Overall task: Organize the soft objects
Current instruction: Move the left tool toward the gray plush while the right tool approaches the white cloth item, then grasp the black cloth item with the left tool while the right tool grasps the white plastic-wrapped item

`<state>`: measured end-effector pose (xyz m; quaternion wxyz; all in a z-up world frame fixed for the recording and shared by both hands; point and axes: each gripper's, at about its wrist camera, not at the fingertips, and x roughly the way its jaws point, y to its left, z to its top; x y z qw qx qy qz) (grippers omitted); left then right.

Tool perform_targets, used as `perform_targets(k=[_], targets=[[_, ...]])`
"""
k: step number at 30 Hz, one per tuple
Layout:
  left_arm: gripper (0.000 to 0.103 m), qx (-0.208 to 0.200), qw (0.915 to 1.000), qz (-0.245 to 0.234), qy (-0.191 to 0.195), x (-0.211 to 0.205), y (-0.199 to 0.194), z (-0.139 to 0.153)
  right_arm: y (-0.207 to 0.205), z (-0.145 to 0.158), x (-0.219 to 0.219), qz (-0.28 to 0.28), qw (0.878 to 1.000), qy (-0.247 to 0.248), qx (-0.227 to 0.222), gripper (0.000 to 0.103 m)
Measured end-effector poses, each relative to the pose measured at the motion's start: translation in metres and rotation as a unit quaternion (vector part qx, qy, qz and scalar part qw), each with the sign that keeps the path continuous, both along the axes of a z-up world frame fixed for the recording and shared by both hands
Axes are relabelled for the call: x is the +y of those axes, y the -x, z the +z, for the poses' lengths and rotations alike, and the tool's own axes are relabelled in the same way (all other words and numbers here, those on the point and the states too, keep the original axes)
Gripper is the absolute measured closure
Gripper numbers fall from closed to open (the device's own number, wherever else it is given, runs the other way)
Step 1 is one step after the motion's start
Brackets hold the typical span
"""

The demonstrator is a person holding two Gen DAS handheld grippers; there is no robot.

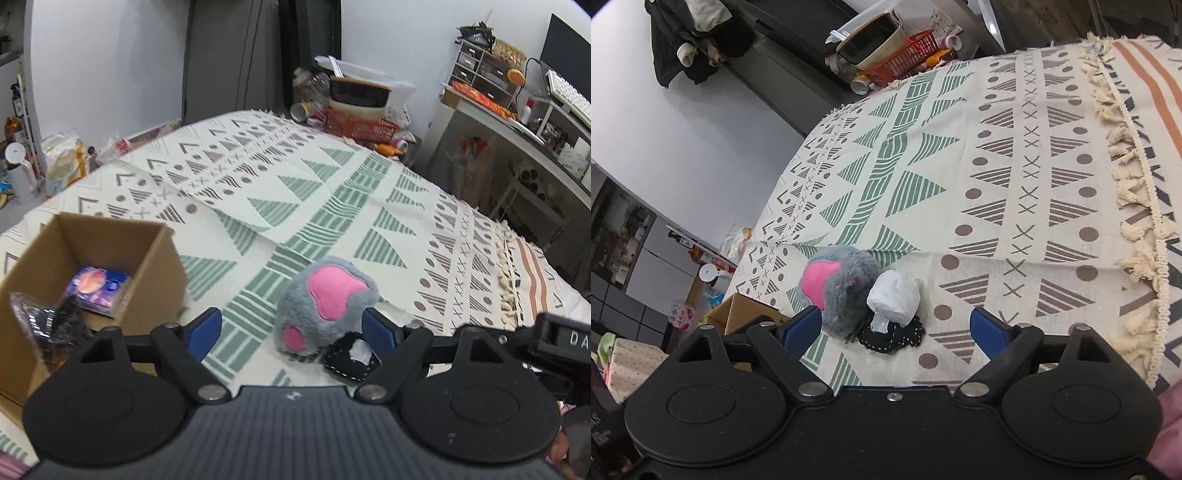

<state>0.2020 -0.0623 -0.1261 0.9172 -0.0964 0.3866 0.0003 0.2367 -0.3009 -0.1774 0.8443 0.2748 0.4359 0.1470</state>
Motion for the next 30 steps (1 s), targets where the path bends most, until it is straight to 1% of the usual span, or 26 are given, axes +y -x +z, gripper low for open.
perform_targets(k=[2, 4, 5, 7, 10, 15, 20, 24, 25, 27, 28, 30], targets=[[0.023, 0.008, 0.9999, -0.007, 0.008, -0.004, -0.005, -0.006, -0.006, -0.004, -0.003, 0.0, 1.0, -0.015, 0.003, 0.021], [0.026, 0.016, 0.9997, -0.007, 0.015, -0.007, -0.009, -0.012, -0.012, -0.01, -0.005, 0.0, 1.0, -0.03, 0.007, 0.023], [0.029, 0.02, 0.9996, -0.006, 0.018, -0.009, -0.01, -0.015, -0.015, -0.012, -0.006, 0.0, 0.999, -0.036, 0.01, 0.024], [0.034, 0.031, 0.9991, -0.01, 0.027, -0.012, -0.015, -0.021, -0.022, -0.019, -0.007, -0.001, 0.999, -0.047, 0.02, 0.029], [0.037, 0.044, 0.9982, -0.016, 0.036, -0.017, -0.02, -0.029, -0.029, -0.028, -0.007, -0.001, 0.997, -0.064, 0.034, 0.031], [0.051, 0.069, 0.996, -0.03, 0.049, -0.028, -0.029, -0.045, -0.041, -0.043, -0.005, 0.014, 0.995, -0.084, 0.053, 0.033], [0.052, 0.093, 0.9935, -0.04, 0.053, -0.037, -0.038, -0.06, -0.054, -0.062, -0.004, 0.022, 0.992, -0.098, 0.073, 0.033], [0.051, 0.111, 0.9917, -0.036, 0.055, -0.041, -0.045, -0.073, -0.062, -0.076, -0.002, 0.023, 0.991, -0.109, 0.073, 0.034], [0.051, 0.115, 0.9913, -0.036, 0.053, -0.043, -0.047, -0.076, -0.065, -0.081, -0.002, 0.025, 0.99, -0.113, 0.077, 0.036], [0.051, 0.117, 0.9914, -0.037, 0.047, -0.046, -0.05, -0.078, -0.069, -0.083, 0.0, 0.028, 0.989, -0.123, 0.074, 0.037], [0.051, 0.114, 0.9917, -0.039, 0.044, -0.048, -0.05, -0.078, -0.071, -0.083, 0.002, 0.032, 0.989, -0.123, 0.071, 0.038], [0.051, 0.112, 0.9918, -0.045, 0.042, -0.052, -0.052, -0.078, -0.073, -0.084, 0.007, 0.043, 0.99, -0.117, 0.068, 0.047]])
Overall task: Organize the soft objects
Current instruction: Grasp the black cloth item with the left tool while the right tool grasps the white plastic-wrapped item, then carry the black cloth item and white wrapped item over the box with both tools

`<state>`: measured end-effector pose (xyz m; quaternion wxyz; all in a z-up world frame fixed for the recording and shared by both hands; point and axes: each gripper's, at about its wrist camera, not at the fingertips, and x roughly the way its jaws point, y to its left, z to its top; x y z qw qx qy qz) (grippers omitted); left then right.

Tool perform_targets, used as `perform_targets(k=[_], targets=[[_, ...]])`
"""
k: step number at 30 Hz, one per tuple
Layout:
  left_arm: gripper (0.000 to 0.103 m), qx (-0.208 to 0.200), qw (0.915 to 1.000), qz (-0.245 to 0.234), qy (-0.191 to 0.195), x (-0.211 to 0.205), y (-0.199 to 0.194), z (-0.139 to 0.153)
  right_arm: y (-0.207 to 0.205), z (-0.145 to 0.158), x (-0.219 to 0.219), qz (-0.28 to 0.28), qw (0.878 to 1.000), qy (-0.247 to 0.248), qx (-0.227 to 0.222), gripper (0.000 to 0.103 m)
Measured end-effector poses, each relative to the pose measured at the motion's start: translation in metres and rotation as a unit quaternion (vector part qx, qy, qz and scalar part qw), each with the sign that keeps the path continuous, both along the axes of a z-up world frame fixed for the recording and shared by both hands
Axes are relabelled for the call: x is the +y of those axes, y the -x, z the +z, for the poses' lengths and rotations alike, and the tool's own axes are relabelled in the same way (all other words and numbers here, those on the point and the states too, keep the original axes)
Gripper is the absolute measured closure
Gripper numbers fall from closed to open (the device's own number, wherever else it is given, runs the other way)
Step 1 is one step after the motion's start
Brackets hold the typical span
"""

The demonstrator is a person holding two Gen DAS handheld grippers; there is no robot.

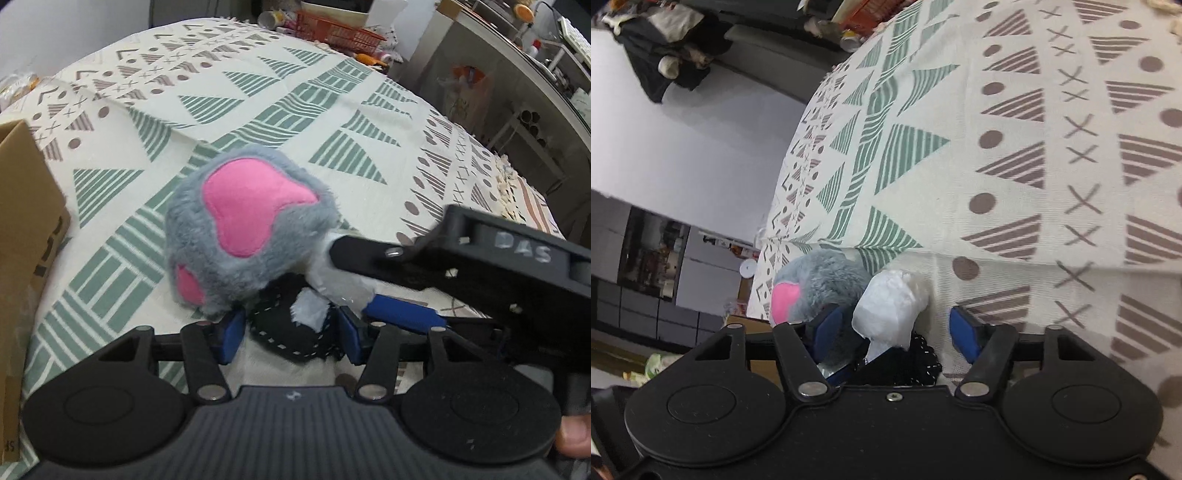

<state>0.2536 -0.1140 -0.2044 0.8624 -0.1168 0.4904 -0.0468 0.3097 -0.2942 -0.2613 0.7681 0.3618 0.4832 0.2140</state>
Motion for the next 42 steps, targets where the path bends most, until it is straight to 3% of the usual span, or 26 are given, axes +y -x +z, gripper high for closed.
perform_targets(k=[2, 6, 8, 21, 28, 33, 42], targets=[[0.052, -0.004, 1.0, -0.003, 0.001, -0.001, 0.001, -0.001, 0.0, -0.001, 0.003, 0.007, 1.0, 0.006, 0.005, 0.07], [0.072, -0.014, 0.9998, 0.0, 0.014, 0.001, 0.005, 0.0, 0.006, 0.0, -0.001, 0.006, 1.0, 0.008, 0.007, 0.07], [0.077, -0.014, 0.9995, 0.007, 0.026, 0.004, 0.007, 0.004, 0.01, 0.003, -0.005, 0.0, 1.0, 0.015, 0.003, 0.07], [0.078, -0.048, 0.9983, 0.017, 0.028, 0.012, 0.029, 0.041, 0.036, 0.029, -0.015, -0.033, 0.998, 0.041, -0.026, 0.07], [0.078, -0.054, 0.9978, 0.024, 0.03, 0.025, 0.045, 0.061, 0.06, 0.054, -0.012, -0.047, 0.996, 0.058, -0.054, 0.07], [0.078, -0.061, 0.9972, 0.03, 0.031, 0.037, 0.056, 0.073, 0.069, 0.074, -0.005, -0.05, 0.991, 0.097, -0.078, 0.07], [0.078, -0.086, 0.9947, 0.034, 0.047, 0.058, 0.068, 0.101, 0.088, 0.109, 0.009, -0.053, 0.986, 0.108, -0.114, 0.07]])
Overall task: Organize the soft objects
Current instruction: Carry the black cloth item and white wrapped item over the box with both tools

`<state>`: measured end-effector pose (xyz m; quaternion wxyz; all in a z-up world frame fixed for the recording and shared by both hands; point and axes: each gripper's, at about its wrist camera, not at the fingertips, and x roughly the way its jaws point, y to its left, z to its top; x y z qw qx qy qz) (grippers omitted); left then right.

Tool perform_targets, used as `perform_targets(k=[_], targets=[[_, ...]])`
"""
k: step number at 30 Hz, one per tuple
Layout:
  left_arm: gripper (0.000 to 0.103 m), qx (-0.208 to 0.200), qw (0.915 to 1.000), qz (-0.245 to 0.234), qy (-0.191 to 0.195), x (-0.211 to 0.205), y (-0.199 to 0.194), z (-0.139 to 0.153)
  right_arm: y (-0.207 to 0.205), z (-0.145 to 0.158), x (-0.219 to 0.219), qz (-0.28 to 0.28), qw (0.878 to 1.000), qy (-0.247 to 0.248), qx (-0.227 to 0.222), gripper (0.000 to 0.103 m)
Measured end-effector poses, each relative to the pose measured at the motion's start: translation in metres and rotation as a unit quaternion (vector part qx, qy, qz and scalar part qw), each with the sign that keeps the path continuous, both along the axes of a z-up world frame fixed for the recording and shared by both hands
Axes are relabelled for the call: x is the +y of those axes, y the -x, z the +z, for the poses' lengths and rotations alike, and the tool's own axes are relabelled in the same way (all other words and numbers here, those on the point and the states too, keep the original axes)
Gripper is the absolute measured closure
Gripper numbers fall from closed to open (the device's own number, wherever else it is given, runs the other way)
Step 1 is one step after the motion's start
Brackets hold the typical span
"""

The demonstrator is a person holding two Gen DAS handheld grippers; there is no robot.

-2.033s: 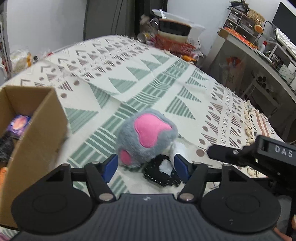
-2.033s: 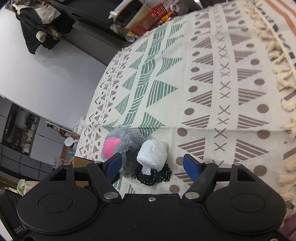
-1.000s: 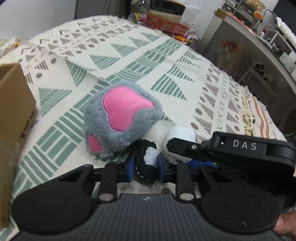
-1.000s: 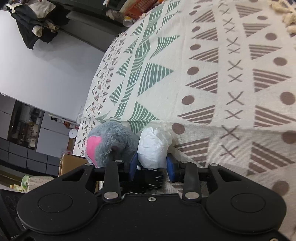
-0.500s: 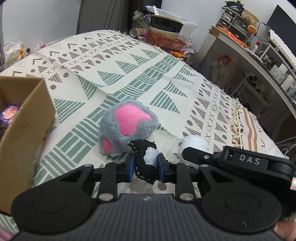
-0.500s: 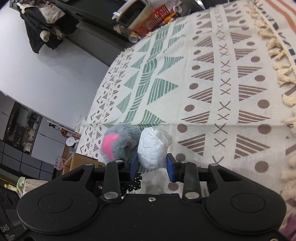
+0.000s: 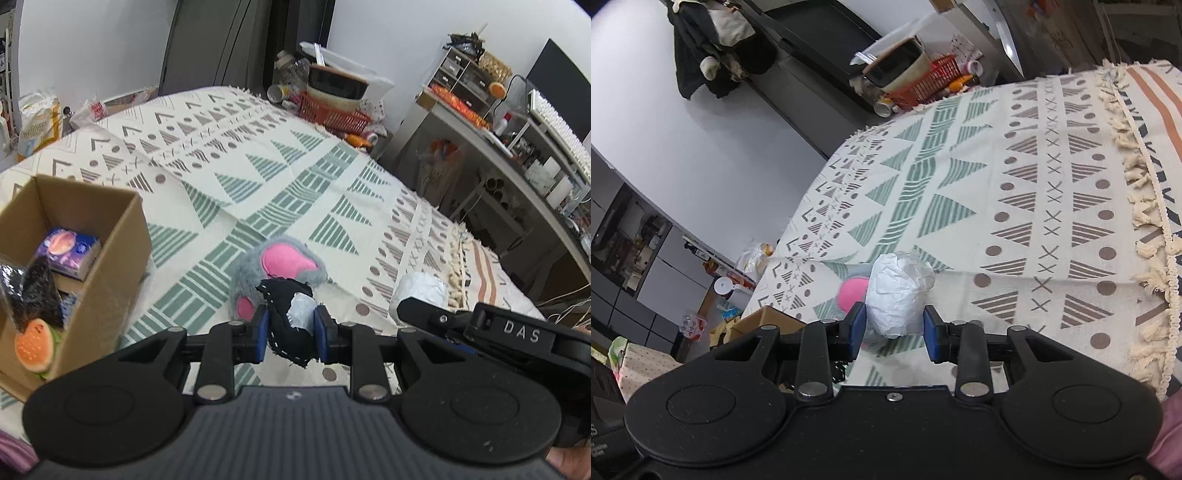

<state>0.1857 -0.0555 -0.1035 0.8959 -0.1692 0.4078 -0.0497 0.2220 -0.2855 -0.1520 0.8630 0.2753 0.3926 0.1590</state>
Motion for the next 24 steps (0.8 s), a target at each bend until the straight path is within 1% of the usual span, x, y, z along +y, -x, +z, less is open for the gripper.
perform_targets(k=[4, 6, 11, 15, 24], targets=[[0.078, -0.003, 0.9999, 0.011, 0.006, 0.013, -0.001, 0.003, 0.005, 0.014, 0.012, 0.006, 1.0, 0.009, -0.012, 0.07], [0.078, -0.003, 0.9998, 0.016, 0.015, 0.021, -0.002, 0.005, 0.006, 0.02, 0.017, 0.009, 1.0, 0.012, -0.016, 0.07], [0.078, -0.023, 0.9993, 0.022, 0.022, 0.037, 0.001, 0.018, 0.009, 0.034, 0.032, 0.016, 0.999, 0.022, -0.032, 0.07], [0.078, -0.023, 0.9985, 0.036, 0.033, 0.056, 0.0, 0.021, 0.011, 0.043, 0.044, 0.017, 0.999, 0.025, -0.044, 0.07], [0.078, -0.032, 0.9969, 0.066, 0.028, 0.093, 0.002, 0.029, 0.012, 0.056, 0.08, 0.04, 0.997, 0.023, -0.059, 0.07]])
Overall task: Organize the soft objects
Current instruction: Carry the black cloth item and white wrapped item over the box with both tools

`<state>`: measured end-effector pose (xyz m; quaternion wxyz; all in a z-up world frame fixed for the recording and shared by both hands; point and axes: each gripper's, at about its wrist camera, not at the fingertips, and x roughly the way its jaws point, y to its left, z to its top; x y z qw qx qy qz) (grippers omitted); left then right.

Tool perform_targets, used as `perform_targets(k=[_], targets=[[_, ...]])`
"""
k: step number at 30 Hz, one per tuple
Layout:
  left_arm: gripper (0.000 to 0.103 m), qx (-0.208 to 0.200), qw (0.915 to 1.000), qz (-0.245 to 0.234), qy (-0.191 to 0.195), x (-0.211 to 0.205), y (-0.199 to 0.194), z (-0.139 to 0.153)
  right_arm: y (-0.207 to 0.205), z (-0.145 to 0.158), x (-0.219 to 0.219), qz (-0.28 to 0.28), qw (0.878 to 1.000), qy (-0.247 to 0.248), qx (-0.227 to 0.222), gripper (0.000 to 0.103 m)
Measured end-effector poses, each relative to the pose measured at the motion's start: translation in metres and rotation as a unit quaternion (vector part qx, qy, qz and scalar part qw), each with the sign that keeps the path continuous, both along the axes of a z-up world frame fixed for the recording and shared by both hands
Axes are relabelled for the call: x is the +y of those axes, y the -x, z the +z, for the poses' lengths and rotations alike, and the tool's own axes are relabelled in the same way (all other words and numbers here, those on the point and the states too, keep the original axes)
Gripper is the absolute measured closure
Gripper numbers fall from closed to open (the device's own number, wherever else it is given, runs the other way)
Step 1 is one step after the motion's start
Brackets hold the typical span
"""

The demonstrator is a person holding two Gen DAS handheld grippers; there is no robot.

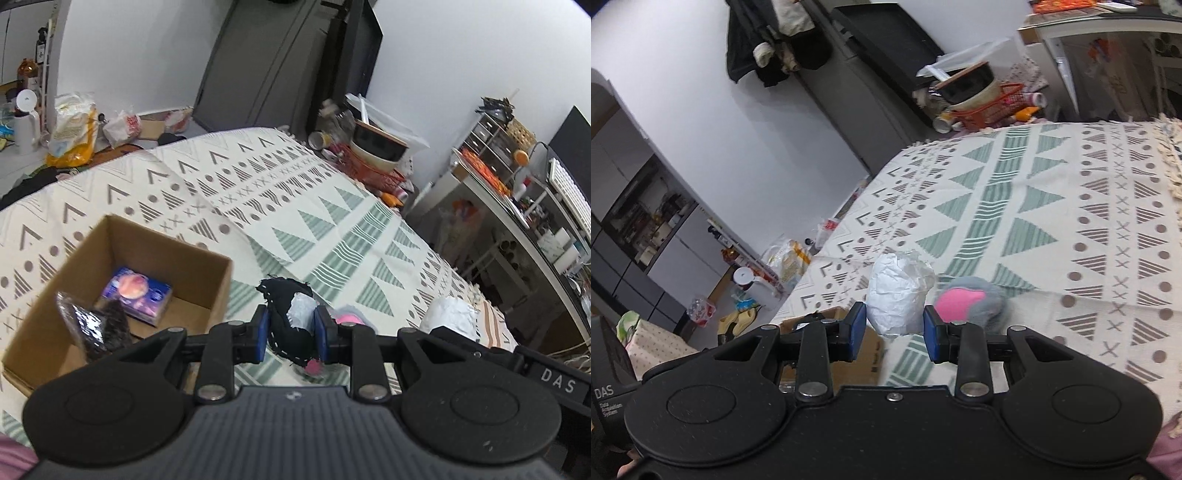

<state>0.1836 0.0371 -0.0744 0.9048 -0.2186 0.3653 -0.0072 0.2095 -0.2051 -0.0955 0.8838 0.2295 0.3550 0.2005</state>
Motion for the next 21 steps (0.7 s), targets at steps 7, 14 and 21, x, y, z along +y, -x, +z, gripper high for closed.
perform_targets(k=[7, 14, 21], targets=[[0.078, 0.007, 0.9994, 0.034, 0.001, 0.034, 0.001, 0.001, -0.004, 0.012, 0.035, 0.03, 0.999, 0.006, -0.013, 0.07], [0.078, 0.016, 0.9982, 0.058, 0.01, 0.059, 0.001, -0.002, -0.008, 0.018, 0.066, 0.06, 0.998, 0.005, -0.017, 0.07], [0.078, 0.028, 0.9938, 0.107, -0.006, 0.089, 0.011, 0.0, -0.015, 0.018, 0.098, 0.087, 0.996, 0.007, -0.017, 0.07]])
